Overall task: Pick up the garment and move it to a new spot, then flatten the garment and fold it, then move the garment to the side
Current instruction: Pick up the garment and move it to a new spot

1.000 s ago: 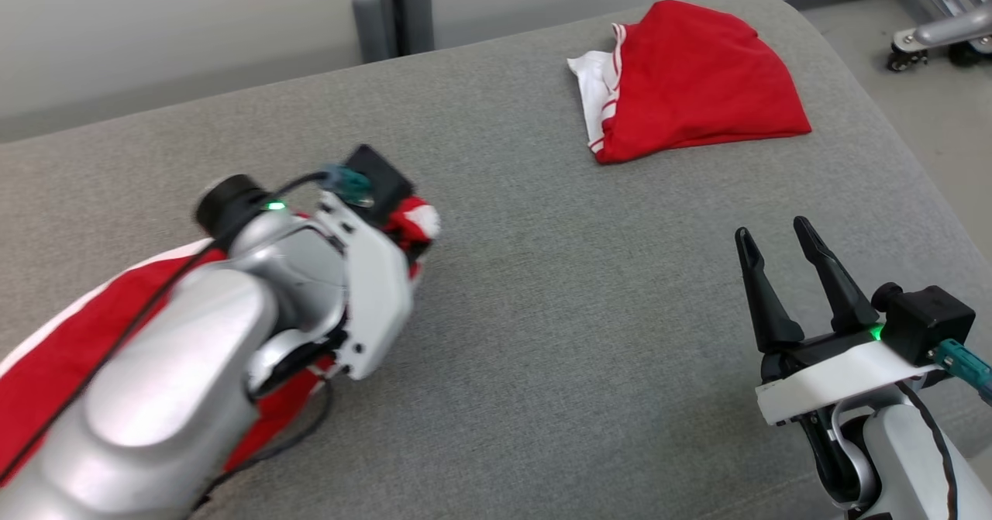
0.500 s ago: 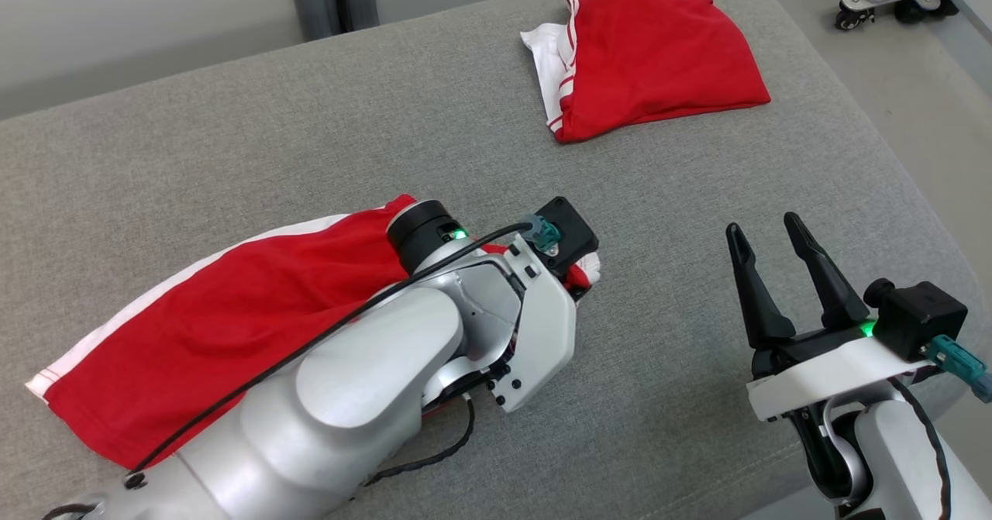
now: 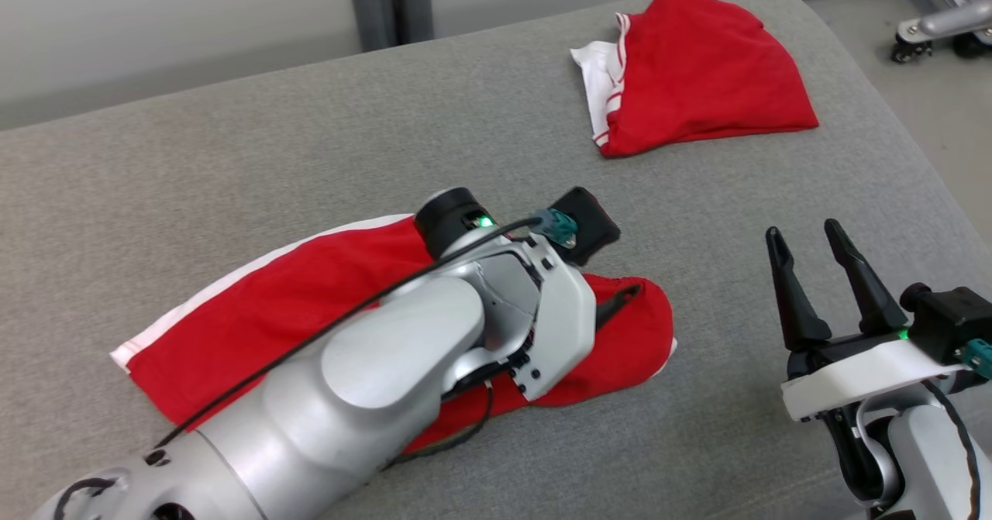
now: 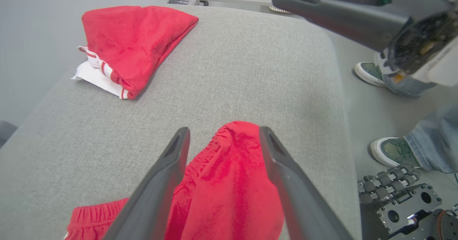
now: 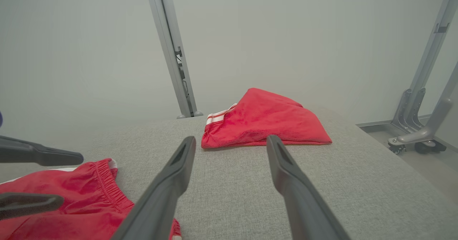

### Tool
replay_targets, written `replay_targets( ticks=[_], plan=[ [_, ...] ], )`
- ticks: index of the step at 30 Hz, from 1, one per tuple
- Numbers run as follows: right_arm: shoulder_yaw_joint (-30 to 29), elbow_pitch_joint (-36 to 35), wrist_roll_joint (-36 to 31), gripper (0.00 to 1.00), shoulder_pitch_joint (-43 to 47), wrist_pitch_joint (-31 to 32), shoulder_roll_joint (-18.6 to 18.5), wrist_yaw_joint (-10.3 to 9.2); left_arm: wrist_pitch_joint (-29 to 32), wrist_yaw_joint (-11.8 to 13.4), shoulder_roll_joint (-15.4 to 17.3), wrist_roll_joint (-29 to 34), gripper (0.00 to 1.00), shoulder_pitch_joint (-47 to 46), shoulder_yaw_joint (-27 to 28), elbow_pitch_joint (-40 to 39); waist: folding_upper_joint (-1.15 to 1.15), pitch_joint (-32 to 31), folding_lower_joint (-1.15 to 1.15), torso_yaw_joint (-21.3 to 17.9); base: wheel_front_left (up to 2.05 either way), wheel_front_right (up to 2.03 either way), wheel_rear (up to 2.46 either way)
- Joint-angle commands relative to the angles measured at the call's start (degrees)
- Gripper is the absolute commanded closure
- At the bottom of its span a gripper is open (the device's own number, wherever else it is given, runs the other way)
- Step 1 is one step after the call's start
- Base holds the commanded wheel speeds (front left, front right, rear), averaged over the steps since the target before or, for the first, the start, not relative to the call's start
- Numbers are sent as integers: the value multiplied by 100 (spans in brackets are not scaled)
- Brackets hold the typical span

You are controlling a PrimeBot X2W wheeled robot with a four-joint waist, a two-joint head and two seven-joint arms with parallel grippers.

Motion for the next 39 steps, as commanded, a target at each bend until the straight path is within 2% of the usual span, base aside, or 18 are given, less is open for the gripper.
replay_targets(
  ticks=[1, 7, 19, 26, 33, 35, 37, 38, 39],
  plan=[
    [-45, -19, -47, 0, 32, -34, -54, 2, -94, 0, 85, -7, 0, -137, 57, 7, 0, -87, 0, 125, 0, 0, 0],
    [-157, -76, -88, 0, 151, -34, -155, 2, -654, 260, 473, 52, 0, -74, 405, -199, 0, -262, 0, 419, 0, 0, 0],
    [-296, -224, -148, 0, 349, -34, -223, 2, -1708, 1184, 2066, -165, 0, 848, 1364, -991, 0, -442, 0, 965, 0, 0, 0],
    [-423, -300, -227, 0, 465, -34, -136, 2, -2686, 1794, 2673, -470, 0, 1736, 2068, -1432, 0, -486, 0, 1189, 0, 0, 0],
    [-453, -402, -247, 0, 579, -34, -107, 2, -3117, 2260, 3033, -532, 0, 2575, 2764, -1834, 0, -477, 0, 1247, 0, 0, 0],
    [-437, -414, -253, 0, 598, -34, -97, 2, -3142, 2322, 3056, -479, 0, 2713, 2924, -1907, 0, -474, 0, 1248, 0, 0, 0],
    [-377, -457, -268, 0, 609, -34, -82, 2, -3156, 2473, 3013, -320, 0, 2999, 3361, -2127, 0, -469, 0, 1247, 0, 0, 0],
    [-358, -497, -260, 0, 613, -34, -80, 2, -3154, 2568, 2866, -131, 0, 3420, 3799, -2323, 0, -476, 0, 1251, 0, 0, 0],
    [-358, -497, -260, 0, 613, -34, -80, 2, -3154, 2568, 2866, -131, 0, 3420, 3799, -2323, 0, -476, 0, 1251, 0, 0, 0]
  ],
)
